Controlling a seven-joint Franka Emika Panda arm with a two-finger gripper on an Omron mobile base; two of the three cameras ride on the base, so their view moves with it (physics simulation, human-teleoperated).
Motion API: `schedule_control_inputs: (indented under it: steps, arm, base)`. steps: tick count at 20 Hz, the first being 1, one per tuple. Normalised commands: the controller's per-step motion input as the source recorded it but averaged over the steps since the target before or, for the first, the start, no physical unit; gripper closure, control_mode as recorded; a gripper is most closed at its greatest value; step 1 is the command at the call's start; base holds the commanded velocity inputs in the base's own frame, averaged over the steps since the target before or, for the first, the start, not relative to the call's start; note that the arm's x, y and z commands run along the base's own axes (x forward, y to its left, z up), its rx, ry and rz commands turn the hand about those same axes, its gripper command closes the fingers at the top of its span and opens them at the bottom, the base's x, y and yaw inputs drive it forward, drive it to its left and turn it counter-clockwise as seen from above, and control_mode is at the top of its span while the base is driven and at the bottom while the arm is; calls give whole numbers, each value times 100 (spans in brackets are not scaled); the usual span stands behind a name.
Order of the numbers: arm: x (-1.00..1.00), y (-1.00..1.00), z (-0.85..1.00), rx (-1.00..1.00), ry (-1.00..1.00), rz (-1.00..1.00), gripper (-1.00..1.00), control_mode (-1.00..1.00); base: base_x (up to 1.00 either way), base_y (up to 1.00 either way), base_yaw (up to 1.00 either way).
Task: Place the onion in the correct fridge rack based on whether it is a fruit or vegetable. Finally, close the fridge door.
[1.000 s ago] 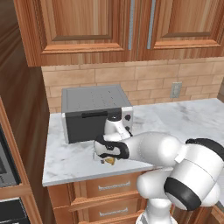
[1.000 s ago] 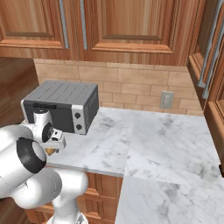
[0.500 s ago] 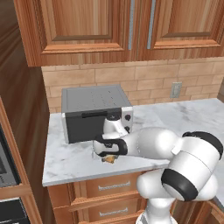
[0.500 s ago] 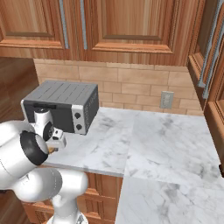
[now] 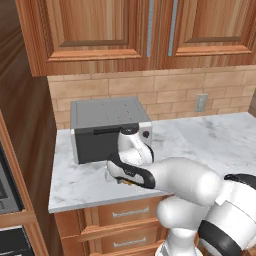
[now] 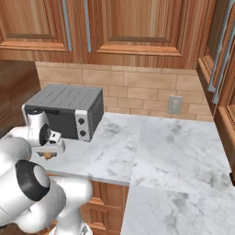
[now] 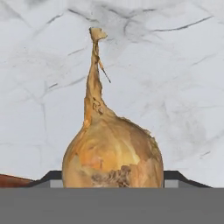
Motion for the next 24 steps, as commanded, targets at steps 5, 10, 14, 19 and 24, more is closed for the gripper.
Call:
schedule_control_inputs:
  steps: [5,10,14,19,24]
  arm:
    - [-77,-23,68,1,-26,0,100,-100]
    - [-78,-36,69,4,-26,0,100,-100]
    - [-58,-23,54,3,-22,1,100,-100]
    - [-42,-14,49,4,-16,4,100,-100]
    - [-14,-19,29,6,-5,11,100,-100]
  base:
    - [0,0,0]
    - [0,0,0]
    - [0,0,0]
    - [0,0,0]
    - [0,0,0]
